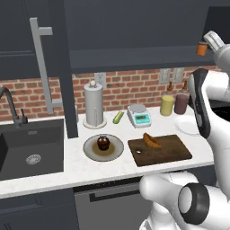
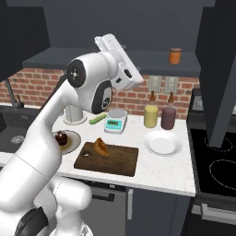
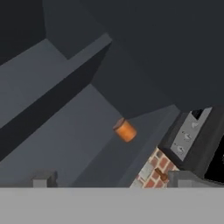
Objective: From the different types of pastries on the counter, select a croissant and place it on the cutting board. Then retrieve a jar of jam from the cabinet and place it alongside the croissant on the cutting board.
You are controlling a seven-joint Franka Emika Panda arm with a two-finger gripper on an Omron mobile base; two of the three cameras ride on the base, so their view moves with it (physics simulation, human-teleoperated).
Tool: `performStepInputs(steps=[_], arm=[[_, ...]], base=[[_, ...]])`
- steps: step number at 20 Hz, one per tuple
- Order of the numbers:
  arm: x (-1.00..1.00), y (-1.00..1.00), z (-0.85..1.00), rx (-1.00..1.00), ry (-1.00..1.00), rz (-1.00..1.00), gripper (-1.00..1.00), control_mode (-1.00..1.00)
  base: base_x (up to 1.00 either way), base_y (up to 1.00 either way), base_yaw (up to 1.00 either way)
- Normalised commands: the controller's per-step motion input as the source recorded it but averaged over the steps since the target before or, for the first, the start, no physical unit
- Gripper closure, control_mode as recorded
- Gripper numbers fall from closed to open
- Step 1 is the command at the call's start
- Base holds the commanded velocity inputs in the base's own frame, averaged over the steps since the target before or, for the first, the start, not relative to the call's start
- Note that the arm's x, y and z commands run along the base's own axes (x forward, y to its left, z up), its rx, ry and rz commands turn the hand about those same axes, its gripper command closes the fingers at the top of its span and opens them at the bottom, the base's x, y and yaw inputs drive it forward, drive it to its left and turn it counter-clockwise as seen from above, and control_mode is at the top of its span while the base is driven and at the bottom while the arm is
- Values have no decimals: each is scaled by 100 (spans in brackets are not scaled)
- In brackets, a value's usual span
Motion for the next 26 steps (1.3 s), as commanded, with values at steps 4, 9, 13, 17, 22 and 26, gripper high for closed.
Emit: performStepInputs(steps=[4,9,13,17,22,26], arm=[[0,0,0,-4,0,10,-100,-100],[0,0,7,-17,3,23,-100,-100],[0,0,19,-15,9,23,-100,-100],[0,0,11,-13,0,18,-100,-100],[0,3,0,-11,1,1,-100,-100],[0,0,6,-25,-13,6,-100,-100]], base=[[0,0,0],[0,0,0],[0,0,0],[0,0,0],[0,0,0],[0,0,0]])
